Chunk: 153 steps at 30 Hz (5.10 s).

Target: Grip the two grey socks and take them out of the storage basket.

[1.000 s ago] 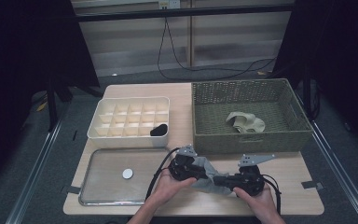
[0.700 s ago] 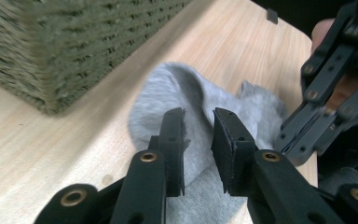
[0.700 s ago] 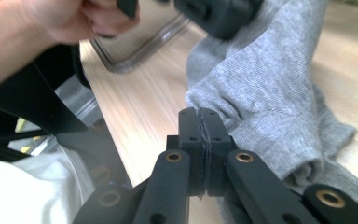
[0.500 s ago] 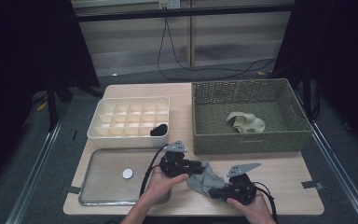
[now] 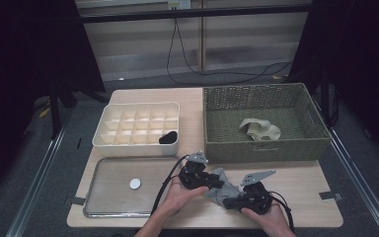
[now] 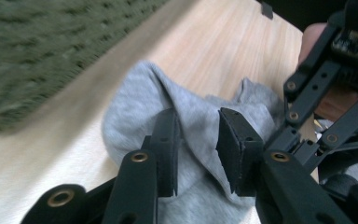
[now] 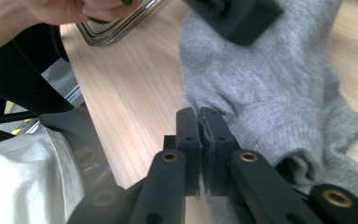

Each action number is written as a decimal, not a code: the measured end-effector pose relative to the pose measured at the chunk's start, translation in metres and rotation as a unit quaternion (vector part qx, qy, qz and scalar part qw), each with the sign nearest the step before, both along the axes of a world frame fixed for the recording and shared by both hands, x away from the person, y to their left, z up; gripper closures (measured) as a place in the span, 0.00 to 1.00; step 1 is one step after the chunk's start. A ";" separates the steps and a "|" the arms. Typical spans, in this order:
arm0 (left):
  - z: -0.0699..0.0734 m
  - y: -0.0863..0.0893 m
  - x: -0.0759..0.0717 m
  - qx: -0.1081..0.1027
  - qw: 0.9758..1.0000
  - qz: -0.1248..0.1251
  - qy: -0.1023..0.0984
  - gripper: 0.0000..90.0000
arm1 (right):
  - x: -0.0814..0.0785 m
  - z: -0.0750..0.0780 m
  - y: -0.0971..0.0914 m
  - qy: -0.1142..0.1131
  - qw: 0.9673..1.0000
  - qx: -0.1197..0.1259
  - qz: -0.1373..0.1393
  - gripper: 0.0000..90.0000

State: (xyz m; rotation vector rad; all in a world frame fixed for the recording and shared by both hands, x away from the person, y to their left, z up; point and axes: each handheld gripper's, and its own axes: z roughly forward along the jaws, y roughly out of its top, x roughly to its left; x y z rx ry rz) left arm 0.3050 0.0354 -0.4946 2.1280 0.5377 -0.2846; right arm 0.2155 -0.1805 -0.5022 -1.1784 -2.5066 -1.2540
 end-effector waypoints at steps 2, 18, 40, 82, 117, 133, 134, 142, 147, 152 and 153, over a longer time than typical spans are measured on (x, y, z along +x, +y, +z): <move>-0.001 -0.003 -0.001 0.008 1.000 -0.002 0.002 0.83 | 0.000 0.000 -0.001 0.000 1.000 0.001 -0.001 0.95; 0.020 0.017 -0.019 -0.022 0.999 -0.010 -0.034 0.99 | -0.001 0.010 -0.014 -0.026 0.999 -0.010 -0.040 0.92; 0.001 0.028 -0.049 0.018 0.999 -0.029 -0.025 0.92 | -0.011 0.009 -0.029 -0.023 0.996 -0.016 -0.082 0.79; -0.006 0.050 -0.025 0.065 0.997 0.005 -0.044 0.80 | -0.020 0.005 -0.031 -0.014 0.995 -0.042 -0.092 0.84; 0.004 0.050 -0.020 0.020 0.999 0.018 -0.037 0.96 | 0.027 0.024 -0.060 -0.049 0.990 -0.017 -0.131 0.97; 0.010 0.050 -0.008 0.007 0.999 0.030 -0.033 0.80 | 0.007 0.019 -0.073 -0.041 0.987 -0.005 -0.155 0.82; 0.010 0.050 -0.006 0.007 0.999 0.033 -0.033 0.78 | 0.007 0.018 -0.072 -0.039 0.987 -0.004 -0.156 0.82; 0.008 0.044 0.005 0.021 0.999 0.030 -0.032 0.82 | 0.009 0.013 -0.063 -0.034 0.990 -0.011 -0.139 0.86; 0.010 0.044 0.003 0.024 0.999 0.025 -0.036 0.97 | 0.010 0.015 -0.061 -0.032 0.990 -0.004 -0.137 0.96; 0.016 0.048 -0.001 0.018 0.999 0.022 -0.043 0.97 | 0.012 0.019 -0.064 -0.034 0.989 0.011 -0.141 0.96; 0.016 0.049 -0.001 0.019 0.999 0.022 -0.044 0.97 | 0.013 0.020 -0.064 -0.032 0.989 0.014 -0.144 0.96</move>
